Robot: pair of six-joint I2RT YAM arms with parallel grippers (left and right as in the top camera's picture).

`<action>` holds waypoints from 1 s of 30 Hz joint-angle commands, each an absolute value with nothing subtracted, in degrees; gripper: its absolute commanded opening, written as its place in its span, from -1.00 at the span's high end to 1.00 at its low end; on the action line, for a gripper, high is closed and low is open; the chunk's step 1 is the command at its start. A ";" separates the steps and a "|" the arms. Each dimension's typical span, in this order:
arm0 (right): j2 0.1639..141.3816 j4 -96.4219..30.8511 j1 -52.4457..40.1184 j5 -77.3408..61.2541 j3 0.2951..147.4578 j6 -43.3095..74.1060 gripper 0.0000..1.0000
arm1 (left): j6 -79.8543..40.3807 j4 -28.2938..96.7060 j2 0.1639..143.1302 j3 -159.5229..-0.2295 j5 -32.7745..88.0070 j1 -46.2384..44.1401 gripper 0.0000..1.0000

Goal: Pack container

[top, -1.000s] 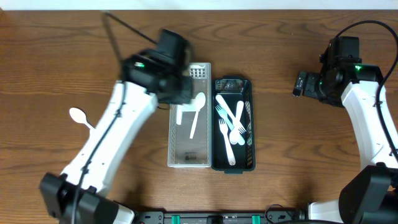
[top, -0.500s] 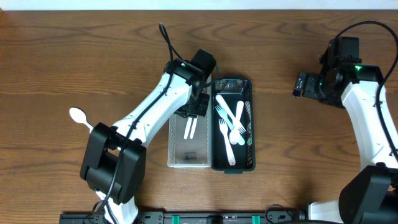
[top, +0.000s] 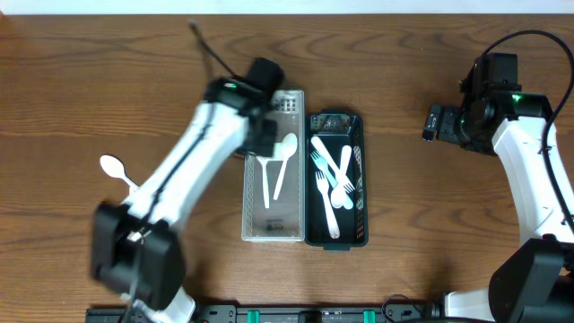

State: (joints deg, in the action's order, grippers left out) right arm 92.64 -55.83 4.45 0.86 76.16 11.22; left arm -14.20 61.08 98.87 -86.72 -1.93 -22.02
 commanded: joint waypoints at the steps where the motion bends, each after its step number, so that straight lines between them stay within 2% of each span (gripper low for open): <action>1: 93.06 -55.86 4.64 0.62 75.92 9.96 -0.99 | -16.93 61.49 91.39 -88.20 -5.50 -14.98 -0.27; 4: 93.06 -55.99 4.64 0.62 75.92 9.96 -0.98 | -19.18 61.63 88.18 -88.20 -5.50 -6.00 -0.38; 9: 93.06 -56.38 4.64 0.62 75.92 9.96 -0.99 | -21.87 62.70 88.49 -87.64 -4.89 8.99 -0.72; 14: 93.06 -56.38 4.64 0.62 75.92 9.96 -0.99 | -23.07 62.02 92.40 -84.12 -1.72 20.43 -0.84; 21: 93.06 -56.38 4.64 0.62 75.92 9.50 -0.98 | -22.76 54.76 99.22 -75.50 2.55 27.05 -0.85; 30: 93.06 -56.64 4.64 0.60 75.92 9.50 -0.98 | -20.40 47.99 108.73 -71.35 3.49 27.53 -0.86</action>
